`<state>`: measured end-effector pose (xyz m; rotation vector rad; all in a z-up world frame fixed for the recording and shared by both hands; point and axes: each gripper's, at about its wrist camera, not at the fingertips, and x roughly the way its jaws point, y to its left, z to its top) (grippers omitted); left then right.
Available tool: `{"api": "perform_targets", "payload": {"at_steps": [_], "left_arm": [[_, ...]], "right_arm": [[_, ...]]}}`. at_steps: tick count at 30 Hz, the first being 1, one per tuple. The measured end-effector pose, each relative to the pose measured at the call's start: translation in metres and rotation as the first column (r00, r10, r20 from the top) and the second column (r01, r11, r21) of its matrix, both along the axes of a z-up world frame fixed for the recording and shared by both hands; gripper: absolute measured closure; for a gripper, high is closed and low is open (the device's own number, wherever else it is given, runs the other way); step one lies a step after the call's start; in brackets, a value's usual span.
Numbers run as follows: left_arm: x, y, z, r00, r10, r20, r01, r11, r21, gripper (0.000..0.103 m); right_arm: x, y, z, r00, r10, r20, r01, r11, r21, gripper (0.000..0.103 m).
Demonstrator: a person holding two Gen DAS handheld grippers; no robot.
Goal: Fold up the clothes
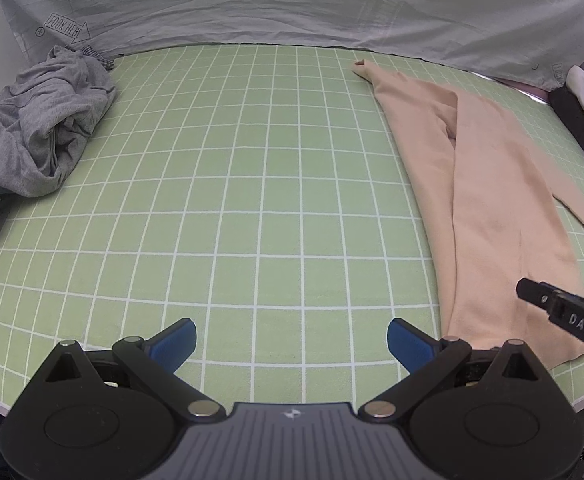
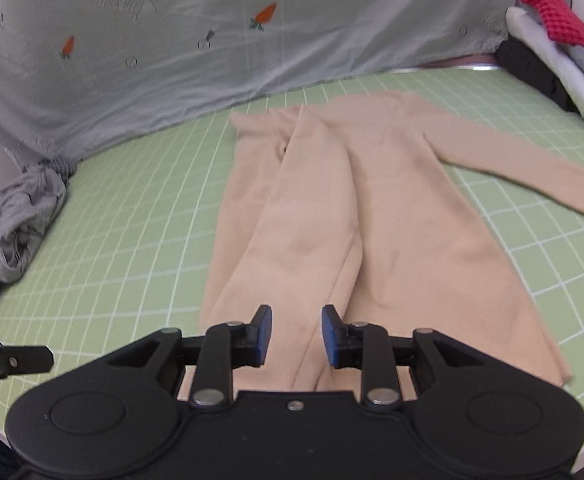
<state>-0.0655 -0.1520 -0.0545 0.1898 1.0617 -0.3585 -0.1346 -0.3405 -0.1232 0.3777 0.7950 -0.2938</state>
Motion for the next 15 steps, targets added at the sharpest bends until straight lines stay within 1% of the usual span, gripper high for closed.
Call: {"api": "perform_targets", "payload": {"at_steps": [3, 6, 7, 10, 12, 14, 15], "left_arm": [[0.002, 0.000, 0.000, 1.000, 0.007, -0.002, -0.007, 1.000, 0.010, 0.002], [0.007, -0.006, 0.002, 0.999, 0.033, 0.003, -0.033, 0.999, -0.004, 0.002], [0.009, -0.010, 0.004, 0.999, 0.039, 0.007, -0.039, 0.999, -0.013, 0.002], [0.008, -0.029, 0.008, 0.999, 0.049, 0.023, -0.048, 0.998, -0.046, 0.002], [0.005, -0.046, 0.008, 0.998, 0.057, 0.027, -0.055, 0.996, -0.072, 0.002], [-0.001, -0.064, 0.005, 0.997, 0.067, 0.025, -0.064, 0.994, -0.093, 0.002], [-0.005, -0.073, 0.002, 0.997, 0.073, 0.020, -0.070, 0.992, -0.102, 0.002]], "right_arm": [[0.003, 0.001, -0.012, 0.999, 0.007, -0.053, -0.006, 1.000, 0.008, 0.074], [0.003, -0.002, -0.020, 0.996, 0.017, -0.092, -0.015, 1.000, 0.027, 0.075], [0.001, -0.004, -0.019, 0.996, 0.021, -0.091, -0.018, 0.999, 0.030, 0.075], [-0.009, -0.015, -0.007, 0.998, 0.036, -0.060, -0.037, 0.999, -0.005, 0.072], [-0.017, -0.028, 0.001, 0.999, 0.035, -0.042, -0.037, 0.999, -0.029, 0.067], [-0.025, -0.044, 0.006, 0.999, 0.033, -0.027, -0.035, 0.998, -0.051, 0.065], [-0.031, -0.054, 0.008, 0.999, 0.031, -0.026, -0.032, 0.997, -0.064, 0.061]]}}
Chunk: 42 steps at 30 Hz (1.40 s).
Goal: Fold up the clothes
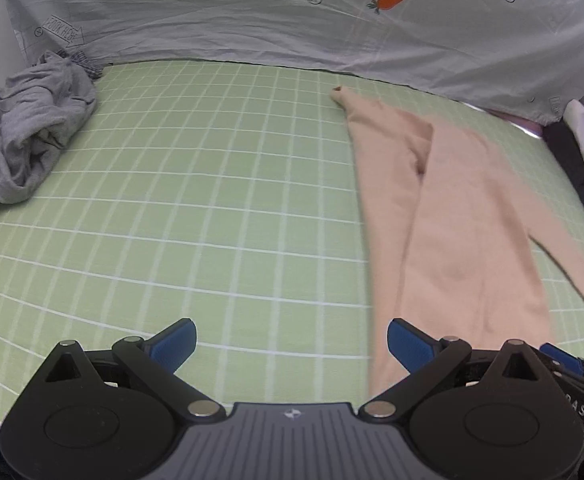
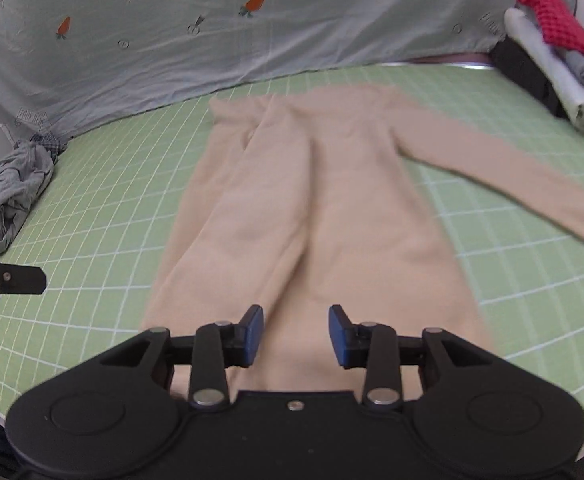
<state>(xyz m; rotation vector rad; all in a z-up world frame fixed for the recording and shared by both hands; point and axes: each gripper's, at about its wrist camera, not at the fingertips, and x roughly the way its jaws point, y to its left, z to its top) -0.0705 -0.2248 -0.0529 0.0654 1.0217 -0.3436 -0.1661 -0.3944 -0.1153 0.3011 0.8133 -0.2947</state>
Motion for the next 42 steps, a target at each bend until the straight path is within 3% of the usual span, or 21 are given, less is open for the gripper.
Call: {"api": "perform_targets", "payload": {"at_steps": [3, 9, 12, 18, 21, 23, 24, 28, 32, 34, 36, 37, 42], "left_arm": [[-0.010, -0.024, -0.009, 1.000, -0.002, -0.018, 0.002, 1.000, -0.014, 0.002], [-0.016, -0.060, -0.005, 0.998, -0.055, 0.010, 0.055, 0.998, -0.006, 0.002], [-0.003, -0.073, -0.001, 0.996, -0.087, 0.034, 0.087, 0.996, 0.003, 0.008], [0.047, -0.099, -0.001, 0.992, -0.122, 0.044, 0.124, 0.992, -0.028, 0.030], [0.076, -0.118, -0.002, 0.984, -0.177, 0.035, 0.180, 0.980, -0.084, 0.050], [0.095, -0.131, -0.005, 0.975, -0.220, 0.027, 0.222, 0.967, -0.125, 0.075], [0.105, -0.139, -0.007, 0.971, -0.238, 0.022, 0.239, 0.962, -0.132, 0.078], [0.145, -0.172, -0.016, 0.956, -0.292, 0.027, 0.293, 0.948, -0.127, 0.079], [0.182, -0.194, -0.030, 0.948, -0.317, 0.024, 0.318, 0.938, -0.141, 0.069], [0.196, -0.199, -0.040, 0.947, -0.321, 0.020, 0.320, 0.935, -0.155, 0.070], [0.206, -0.201, -0.047, 0.946, -0.325, 0.015, 0.321, 0.927, -0.191, 0.077], [0.209, -0.199, -0.048, 0.946, -0.324, 0.017, 0.320, 0.923, -0.214, 0.102], [0.218, -0.172, -0.038, 0.966, -0.245, 0.085, 0.259, 0.923, -0.283, 0.102]], "right_arm": [[-0.019, -0.030, -0.001, 0.999, -0.025, -0.020, 0.024, 0.999, -0.045, 0.047], [-0.041, -0.078, -0.008, 0.992, -0.118, -0.044, 0.117, 0.993, -0.018, 0.045], [-0.035, -0.086, -0.012, 0.990, -0.134, -0.038, 0.134, 0.991, 0.008, 0.045], [-0.008, -0.104, -0.018, 0.988, -0.144, -0.050, 0.144, 0.990, -0.005, 0.045], [-0.001, -0.121, -0.017, 0.980, -0.192, -0.052, 0.191, 0.981, -0.011, 0.045], [0.005, -0.133, -0.017, 0.972, -0.228, -0.051, 0.228, 0.974, -0.016, 0.044], [0.009, -0.139, -0.018, 0.967, -0.247, -0.056, 0.246, 0.969, -0.019, 0.044], [0.026, -0.162, -0.023, 0.944, -0.319, -0.081, 0.318, 0.948, -0.026, 0.044], [0.043, -0.178, -0.026, 0.929, -0.355, -0.107, 0.351, 0.935, -0.048, 0.044], [0.051, -0.182, -0.027, 0.924, -0.367, -0.107, 0.362, 0.930, -0.058, 0.044], [0.059, -0.184, -0.029, 0.927, -0.357, -0.118, 0.351, 0.934, -0.065, 0.044], [0.063, -0.184, -0.029, 0.928, -0.352, -0.124, 0.345, 0.936, -0.074, 0.044], [0.075, -0.181, -0.037, 0.933, -0.320, -0.166, 0.306, 0.946, -0.105, 0.045]]}}
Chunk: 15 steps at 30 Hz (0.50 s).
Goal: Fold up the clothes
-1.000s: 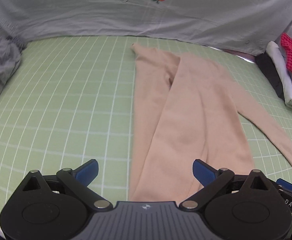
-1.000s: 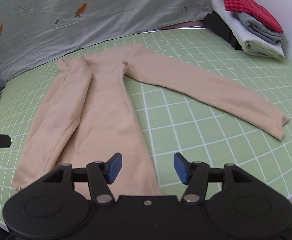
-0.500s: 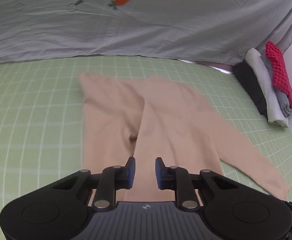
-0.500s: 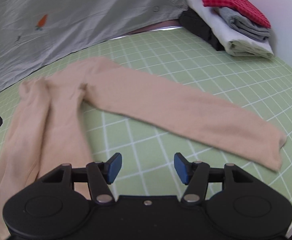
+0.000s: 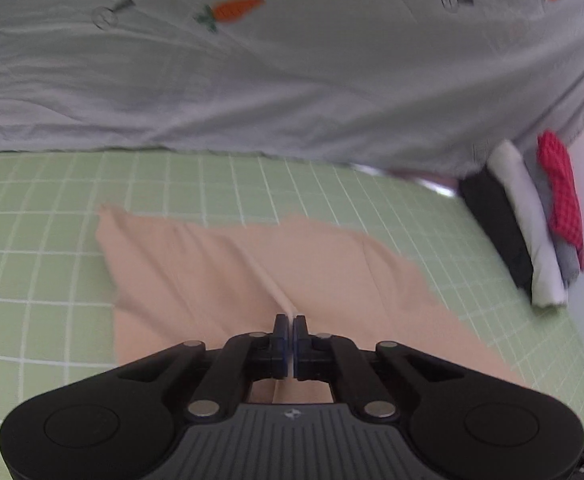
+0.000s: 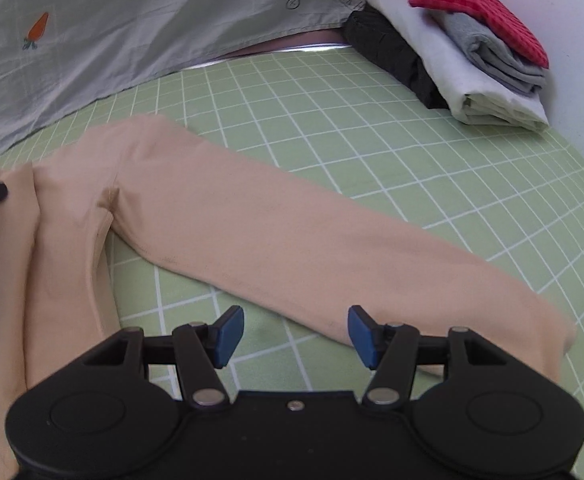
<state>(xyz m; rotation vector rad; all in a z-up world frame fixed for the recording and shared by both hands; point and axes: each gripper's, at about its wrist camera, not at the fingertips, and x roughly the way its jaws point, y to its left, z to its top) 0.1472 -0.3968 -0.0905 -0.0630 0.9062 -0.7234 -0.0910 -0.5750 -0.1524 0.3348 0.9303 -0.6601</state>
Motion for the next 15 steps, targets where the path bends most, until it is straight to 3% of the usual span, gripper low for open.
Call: {"api": "perform_targets", "payload": {"at_steps": [4, 8, 12, 15], "left_arm": [[0.010, 0.020, -0.019, 0.995, 0.098, -0.001, -0.098, 0.994, 0.045, 0.101], [0.014, 0.021, -0.045, 0.992, 0.123, -0.028, -0.119, 0.986, 0.118, 0.097], [0.004, 0.015, -0.039, 0.993, 0.111, 0.026, -0.114, 0.981, 0.156, 0.081], [0.000, 0.018, -0.032, 0.993, 0.113, 0.025, -0.115, 0.986, 0.122, 0.076]], "right_arm": [[0.003, 0.005, -0.006, 0.999, 0.023, -0.026, -0.023, 0.999, -0.021, 0.045], [0.003, 0.004, -0.007, 0.999, 0.024, -0.022, -0.024, 0.999, -0.021, 0.044], [0.003, 0.005, -0.006, 0.999, 0.023, -0.029, -0.024, 0.999, -0.021, 0.043], [0.002, 0.008, -0.005, 0.999, 0.018, -0.032, -0.019, 0.999, -0.025, 0.044]]}}
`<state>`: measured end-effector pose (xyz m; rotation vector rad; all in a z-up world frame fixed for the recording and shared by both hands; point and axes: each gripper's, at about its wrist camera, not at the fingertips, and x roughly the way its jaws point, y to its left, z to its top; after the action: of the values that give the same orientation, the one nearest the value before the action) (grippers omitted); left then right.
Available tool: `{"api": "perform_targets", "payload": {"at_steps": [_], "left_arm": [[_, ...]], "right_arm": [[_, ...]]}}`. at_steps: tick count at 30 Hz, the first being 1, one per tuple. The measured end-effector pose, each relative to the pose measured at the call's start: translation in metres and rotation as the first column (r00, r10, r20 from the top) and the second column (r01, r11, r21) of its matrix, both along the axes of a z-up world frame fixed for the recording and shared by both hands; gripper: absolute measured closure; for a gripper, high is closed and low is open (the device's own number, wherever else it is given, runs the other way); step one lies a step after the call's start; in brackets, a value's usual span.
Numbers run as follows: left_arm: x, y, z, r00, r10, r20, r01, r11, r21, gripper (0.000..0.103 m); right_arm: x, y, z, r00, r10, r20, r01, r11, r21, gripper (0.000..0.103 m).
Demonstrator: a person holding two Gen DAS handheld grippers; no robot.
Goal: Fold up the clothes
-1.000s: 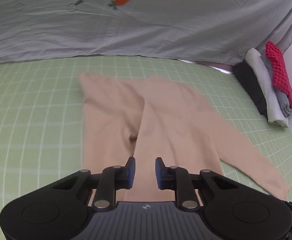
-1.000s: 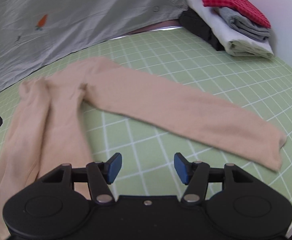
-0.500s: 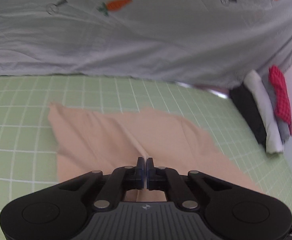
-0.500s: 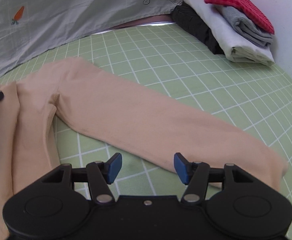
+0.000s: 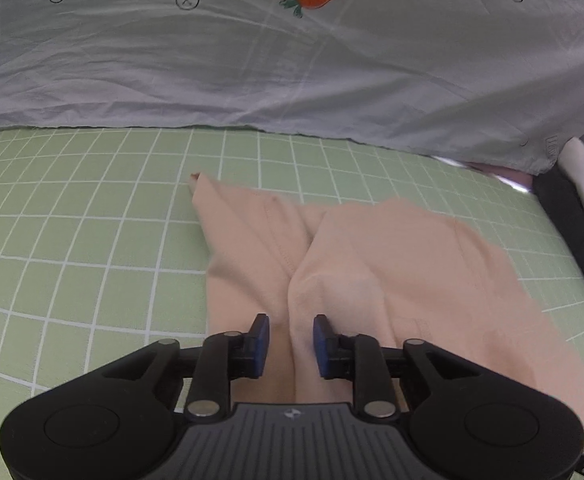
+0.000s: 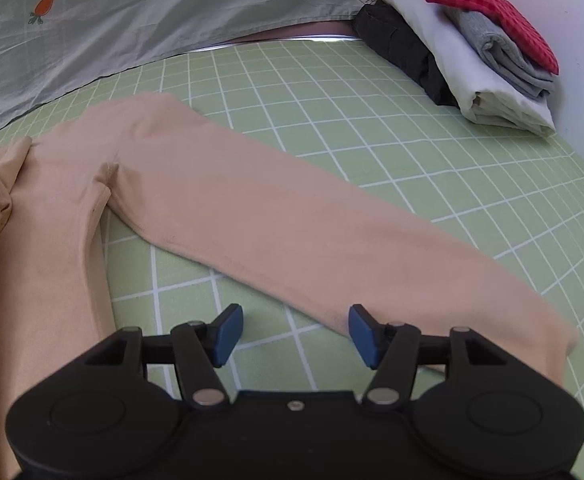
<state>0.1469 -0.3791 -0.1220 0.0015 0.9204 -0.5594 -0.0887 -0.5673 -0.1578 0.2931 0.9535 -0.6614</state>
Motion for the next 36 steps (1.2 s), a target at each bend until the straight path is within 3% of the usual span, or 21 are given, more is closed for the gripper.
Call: {"api": "perform_targets", "payload": {"at_steps": [4, 8, 11, 13, 15, 18, 19, 21, 25, 30, 31, 32, 36], "left_arm": [[0.000, 0.003, 0.003, 1.000, -0.016, -0.023, 0.015, 0.999, -0.037, 0.074], [0.000, 0.004, 0.001, 0.998, -0.035, -0.043, 0.033, 0.998, -0.044, 0.074], [0.003, 0.006, 0.000, 0.997, -0.041, -0.066, 0.037, 0.997, -0.062, 0.074], [0.006, 0.007, -0.001, 0.996, -0.049, -0.079, 0.044, 0.997, -0.071, 0.074], [0.010, 0.008, -0.002, 0.994, -0.061, -0.095, 0.053, 0.995, -0.085, 0.074], [0.016, 0.011, -0.002, 0.990, -0.073, -0.117, 0.060, 0.992, -0.111, 0.074], [0.019, 0.012, -0.003, 0.989, -0.073, -0.125, 0.057, 0.991, -0.122, 0.074], [0.025, 0.014, -0.004, 0.987, -0.075, -0.145, 0.053, 0.988, -0.147, 0.074], [0.033, 0.017, -0.006, 0.982, -0.082, -0.172, 0.047, 0.979, -0.198, 0.074], [0.040, 0.014, -0.010, 0.974, -0.111, -0.198, 0.059, 0.966, -0.251, 0.077], [0.040, 0.013, -0.011, 0.972, -0.121, -0.200, 0.066, 0.963, -0.261, 0.085], [0.041, 0.011, -0.011, 0.971, -0.132, -0.201, 0.074, 0.960, -0.271, 0.102], [0.044, 0.010, -0.014, 0.974, -0.108, -0.200, 0.057, 0.968, -0.244, 0.102]], "right_arm": [[0.001, 0.006, 0.013, 0.999, -0.005, 0.046, 0.007, 0.999, -0.039, 0.046], [0.025, 0.009, 0.035, 0.988, 0.024, 0.152, -0.019, 0.999, -0.035, 0.046], [0.058, 0.011, 0.044, 0.967, 0.040, 0.251, -0.050, 0.998, 0.032, 0.046], [0.082, 0.010, 0.041, 0.944, 0.026, 0.329, -0.086, 0.982, 0.170, 0.046], [0.102, 0.005, 0.030, 0.911, -0.040, 0.409, -0.132, 0.915, 0.382, 0.047], [0.122, 0.001, -0.004, 0.870, -0.229, 0.437, -0.152, 0.718, 0.680, 0.054], [0.127, 0.002, -0.016, 0.860, -0.286, 0.423, -0.151, 0.648, 0.746, 0.057], [0.135, 0.007, -0.028, 0.855, -0.314, 0.412, -0.158, 0.599, 0.785, 0.064], [0.143, 0.019, -0.035, 0.868, -0.293, 0.400, -0.160, 0.598, 0.786, 0.072], [0.143, 0.026, -0.040, 0.853, -0.308, 0.421, -0.174, 0.593, 0.786, 0.100], [0.141, 0.025, -0.039, 0.849, -0.305, 0.431, -0.181, 0.598, 0.780, 0.100], [0.140, 0.025, -0.037, 0.846, -0.301, 0.441, -0.188, 0.606, 0.773, 0.101], [0.129, 0.015, -0.037, 0.824, -0.359, 0.438, -0.135, 0.627, 0.767, 0.101]]}}
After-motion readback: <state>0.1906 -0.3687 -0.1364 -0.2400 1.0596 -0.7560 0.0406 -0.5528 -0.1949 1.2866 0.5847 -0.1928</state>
